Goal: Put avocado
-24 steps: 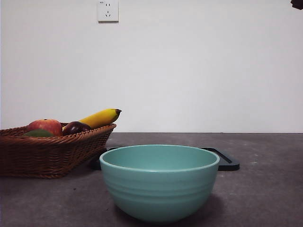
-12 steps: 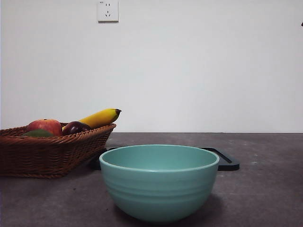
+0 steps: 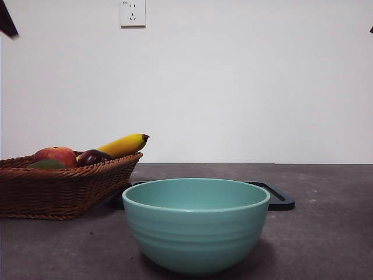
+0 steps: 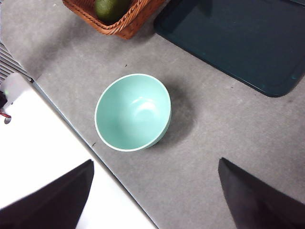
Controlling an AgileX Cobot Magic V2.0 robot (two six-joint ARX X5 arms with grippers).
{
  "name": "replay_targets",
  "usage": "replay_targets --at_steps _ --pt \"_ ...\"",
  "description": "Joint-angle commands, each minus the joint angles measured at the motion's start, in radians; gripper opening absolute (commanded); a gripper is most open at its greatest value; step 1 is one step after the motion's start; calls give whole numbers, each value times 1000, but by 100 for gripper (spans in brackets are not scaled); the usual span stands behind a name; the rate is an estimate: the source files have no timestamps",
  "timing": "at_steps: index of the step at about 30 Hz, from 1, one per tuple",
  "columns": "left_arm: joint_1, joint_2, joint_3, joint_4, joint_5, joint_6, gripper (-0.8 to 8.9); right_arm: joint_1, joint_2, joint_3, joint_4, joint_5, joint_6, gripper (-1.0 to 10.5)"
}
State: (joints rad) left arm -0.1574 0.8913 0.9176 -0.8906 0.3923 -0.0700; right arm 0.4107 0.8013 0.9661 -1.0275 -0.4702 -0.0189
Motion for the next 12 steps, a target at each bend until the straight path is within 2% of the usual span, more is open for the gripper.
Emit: replay_targets --at_steps 1,12 --pt "-19 77 31 50 -51 -6 433 5 8 15 13 0 3 420" --pt "-101 408 113 182 -265 -3 433 5 8 15 20 0 4 420"
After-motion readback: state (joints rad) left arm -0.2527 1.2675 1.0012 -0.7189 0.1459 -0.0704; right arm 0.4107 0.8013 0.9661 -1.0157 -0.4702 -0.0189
